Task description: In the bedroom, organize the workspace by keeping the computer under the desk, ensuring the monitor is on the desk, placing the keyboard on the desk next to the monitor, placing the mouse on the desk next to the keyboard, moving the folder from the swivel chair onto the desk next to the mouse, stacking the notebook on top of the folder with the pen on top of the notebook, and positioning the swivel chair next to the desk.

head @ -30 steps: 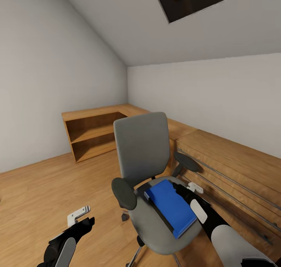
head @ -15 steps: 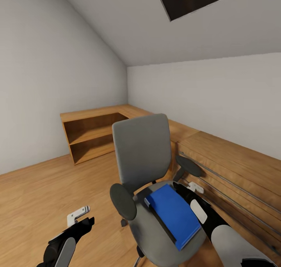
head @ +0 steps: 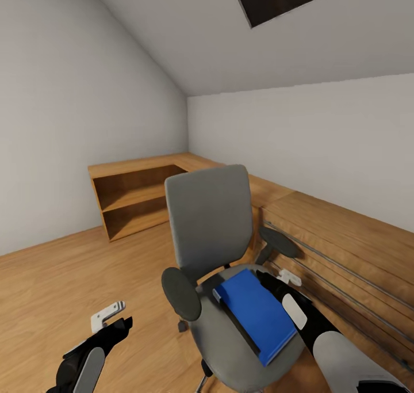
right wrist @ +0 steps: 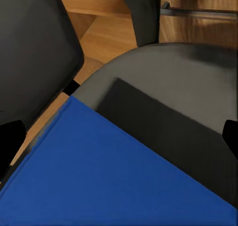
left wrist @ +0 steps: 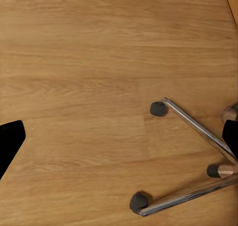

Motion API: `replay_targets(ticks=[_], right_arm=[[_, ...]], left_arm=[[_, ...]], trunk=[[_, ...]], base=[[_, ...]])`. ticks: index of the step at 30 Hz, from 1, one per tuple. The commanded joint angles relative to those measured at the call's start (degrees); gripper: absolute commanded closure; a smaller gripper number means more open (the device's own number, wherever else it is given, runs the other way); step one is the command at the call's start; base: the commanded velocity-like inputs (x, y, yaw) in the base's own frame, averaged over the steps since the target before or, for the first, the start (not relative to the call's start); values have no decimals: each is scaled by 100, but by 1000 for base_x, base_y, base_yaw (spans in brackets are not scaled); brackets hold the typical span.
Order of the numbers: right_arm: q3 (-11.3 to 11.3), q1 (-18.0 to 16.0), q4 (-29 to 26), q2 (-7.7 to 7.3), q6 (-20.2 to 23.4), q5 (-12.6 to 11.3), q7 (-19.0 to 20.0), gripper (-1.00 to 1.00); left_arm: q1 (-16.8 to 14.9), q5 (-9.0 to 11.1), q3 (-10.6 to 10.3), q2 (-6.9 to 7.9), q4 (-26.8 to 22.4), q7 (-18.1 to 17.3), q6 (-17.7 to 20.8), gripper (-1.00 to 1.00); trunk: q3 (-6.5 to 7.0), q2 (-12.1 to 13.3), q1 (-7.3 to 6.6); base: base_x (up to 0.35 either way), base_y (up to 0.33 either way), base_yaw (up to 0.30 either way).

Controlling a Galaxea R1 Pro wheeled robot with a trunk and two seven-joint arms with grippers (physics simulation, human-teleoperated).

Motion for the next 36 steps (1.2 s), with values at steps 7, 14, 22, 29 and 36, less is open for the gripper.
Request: replay_targets(ticks=[7, 14, 22, 29, 36], right_arm=[[0, -1, -6, 1, 36, -35, 12, -100], [7, -1, 2, 8, 31, -24, 12, -100], [20, -1, 3, 17, 28, -23, 12, -100], [34, -1, 3, 25, 11, -15, 12, -100], [44, -1, 3, 23, 10, -14, 12, -100]], left_arm=[[-4, 61, 0, -10, -12, 44, 16, -100], [-4, 61, -1, -14, -12, 43, 10, -100], [-4, 61, -3, -14, -12, 44, 9, -100], [-4, 61, -3, -14, -12, 44, 10, -100], [-4, 61, -1, -11, -12, 30, 18, -100]], trunk=[[-132, -285, 154], [-258, -566, 307], [-401, -887, 483], [-527, -1167, 637], [-527, -1167, 637]], base=[[0, 0, 0], [0, 0, 0], [0, 0, 0], [0, 0, 0], [0, 0, 0]])
